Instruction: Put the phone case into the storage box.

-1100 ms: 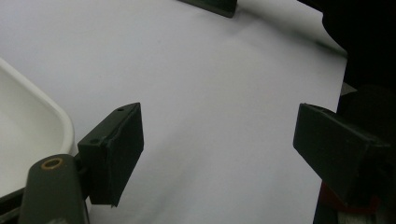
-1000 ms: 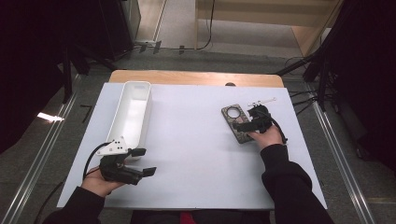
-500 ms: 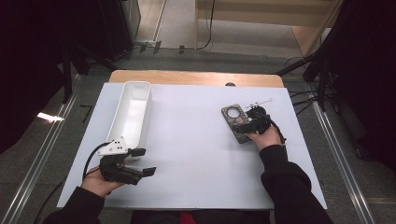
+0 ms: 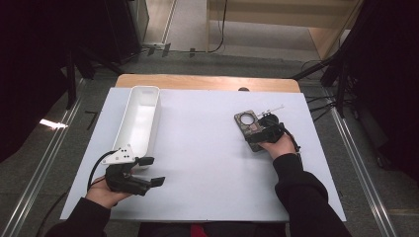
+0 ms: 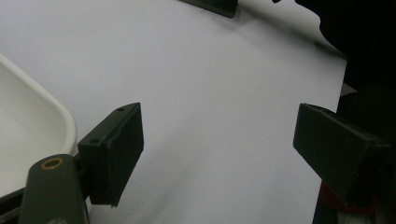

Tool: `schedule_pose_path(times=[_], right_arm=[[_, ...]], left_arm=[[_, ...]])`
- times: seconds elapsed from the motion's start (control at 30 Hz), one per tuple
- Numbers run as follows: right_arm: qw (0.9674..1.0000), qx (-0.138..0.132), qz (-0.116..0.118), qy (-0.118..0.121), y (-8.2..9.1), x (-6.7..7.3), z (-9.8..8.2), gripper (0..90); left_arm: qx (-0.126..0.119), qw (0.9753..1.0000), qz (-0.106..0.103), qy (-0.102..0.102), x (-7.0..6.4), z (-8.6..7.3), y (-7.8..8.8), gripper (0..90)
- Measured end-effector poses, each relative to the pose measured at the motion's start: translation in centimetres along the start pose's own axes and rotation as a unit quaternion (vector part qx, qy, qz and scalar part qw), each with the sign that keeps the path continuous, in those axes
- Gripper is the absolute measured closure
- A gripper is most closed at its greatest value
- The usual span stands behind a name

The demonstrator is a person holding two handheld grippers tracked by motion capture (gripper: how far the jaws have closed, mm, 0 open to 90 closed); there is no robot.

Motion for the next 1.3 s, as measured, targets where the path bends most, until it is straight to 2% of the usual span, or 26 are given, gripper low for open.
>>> schedule_pose_path(times=[0.2, 0.5, 0.87, 1.0, 1.3], right_arm=[[0.9999, 0.014, -0.005, 0.006, -0.42, 0.19, -0.20, 0.0], [0.9991, 0.018, -0.033, 0.019, -0.75, 0.56, -0.26, 0.0], [0.9992, 0.012, -0.037, 0.014, -0.80, 0.61, -0.29, 0.0], [0.9992, 0.002, -0.039, 0.003, -0.54, 0.42, -0.35, 5.9], [0.9992, -0.005, -0.039, 0.005, -0.44, 0.48, -0.43, 9.1]], left_arm=[[0.000, 1.0000, 0.000, 0.000, 0.00, 0.00, 0.00, 15.8], [-0.001, 1.0000, 0.001, 0.000, 0.00, 0.01, 0.01, 15.8], [0.000, 1.0000, 0.003, -0.002, 0.00, 0.03, 0.06, 15.8], [-0.002, 1.0000, 0.003, -0.002, 0.01, 0.05, 0.12, 15.8], [0.000, 1.0000, 0.003, -0.002, -0.02, 0.04, 0.08, 15.8]])
Point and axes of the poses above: each handheld gripper's, and its own axes: y roughly backward along the jaws, z roughly out of its top, x roughly to its left, the point moved 6 cm from there along -y, roughly forward along the jaws, and after that the axes turned 4 degrees about -y, right-handed, at the moved point
